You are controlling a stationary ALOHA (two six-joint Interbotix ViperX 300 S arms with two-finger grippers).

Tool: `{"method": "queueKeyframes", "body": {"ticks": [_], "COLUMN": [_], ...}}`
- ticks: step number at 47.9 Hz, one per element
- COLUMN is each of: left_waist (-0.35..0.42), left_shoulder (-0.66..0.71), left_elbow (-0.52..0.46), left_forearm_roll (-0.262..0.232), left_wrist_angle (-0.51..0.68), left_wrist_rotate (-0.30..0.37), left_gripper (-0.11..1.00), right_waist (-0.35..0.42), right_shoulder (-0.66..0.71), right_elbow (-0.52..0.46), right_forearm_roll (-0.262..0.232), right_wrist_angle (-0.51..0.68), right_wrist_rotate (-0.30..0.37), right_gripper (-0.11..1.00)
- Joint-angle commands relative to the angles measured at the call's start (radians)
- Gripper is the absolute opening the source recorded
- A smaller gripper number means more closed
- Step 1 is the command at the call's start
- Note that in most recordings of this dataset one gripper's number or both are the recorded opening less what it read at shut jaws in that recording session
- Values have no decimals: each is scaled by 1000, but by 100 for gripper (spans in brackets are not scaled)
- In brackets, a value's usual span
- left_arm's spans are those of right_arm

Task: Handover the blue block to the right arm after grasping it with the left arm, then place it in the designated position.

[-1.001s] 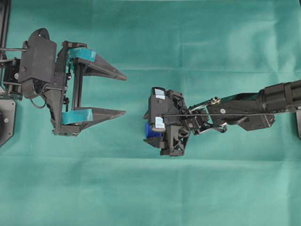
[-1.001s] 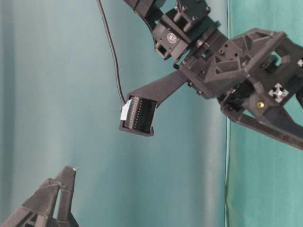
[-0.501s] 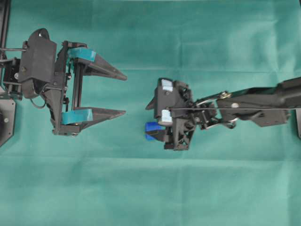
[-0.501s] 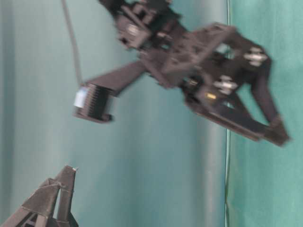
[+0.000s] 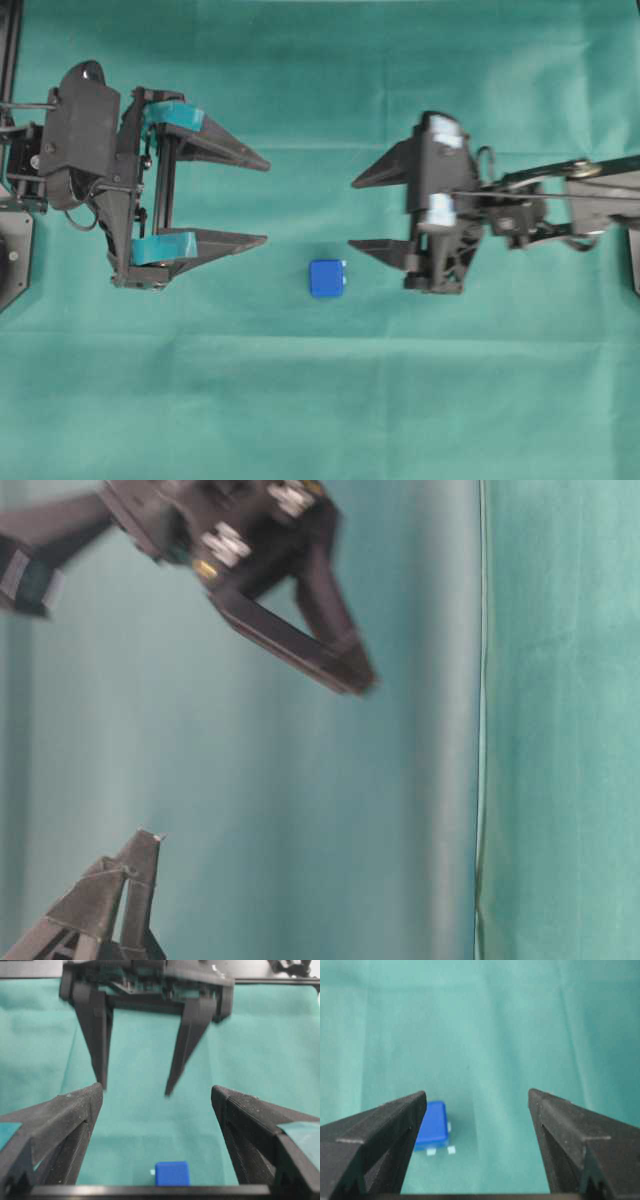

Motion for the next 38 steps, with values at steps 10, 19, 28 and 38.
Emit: {"method": "queueKeyframes", "body": {"ticks": [10,19,28,38], "left_waist": [2,2,2,2], "left_shoulder": [-12,-11,-12,-12], "left_elbow": [-28,-28,-28,-29], "left_forearm_roll": [2,2,2,3], "left_wrist_angle": [-5,-5,-5,-6], "left_wrist_rotate": [2,2,2,2], "left_gripper": [99,99,99,99], "right_waist": [0,0,-2,0], "right_shoulder": [-170,-238,-290,-324], "right_elbow": [29,52,77,97], "right_forearm_roll": [-38,-63,-80,-94], "right_wrist_angle": [9,6,-21,-49], "right_wrist_rotate": [-2,-2,-2,-2], "right_gripper": [82,82,82,82]}}
